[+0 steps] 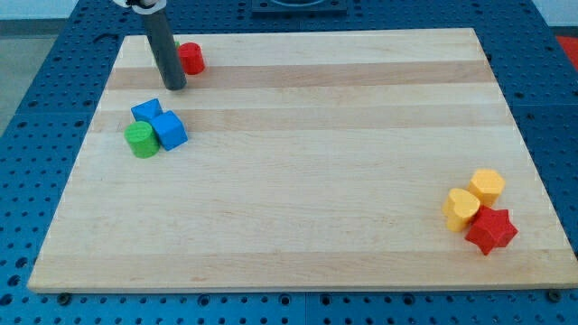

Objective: Move your arm to the center left

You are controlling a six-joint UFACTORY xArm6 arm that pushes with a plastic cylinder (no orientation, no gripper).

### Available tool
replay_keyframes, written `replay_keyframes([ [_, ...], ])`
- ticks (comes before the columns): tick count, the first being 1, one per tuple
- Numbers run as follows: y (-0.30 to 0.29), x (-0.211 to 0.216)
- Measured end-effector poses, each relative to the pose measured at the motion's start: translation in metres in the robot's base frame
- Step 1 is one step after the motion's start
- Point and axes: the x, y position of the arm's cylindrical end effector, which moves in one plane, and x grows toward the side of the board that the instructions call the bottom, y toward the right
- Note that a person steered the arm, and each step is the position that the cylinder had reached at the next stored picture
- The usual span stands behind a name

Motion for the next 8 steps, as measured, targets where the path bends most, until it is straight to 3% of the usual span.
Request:
replay_keyframes([
  [3,0.013,0.028],
  [5,-0.08,0.045],
  [8,-0.09,0.078],
])
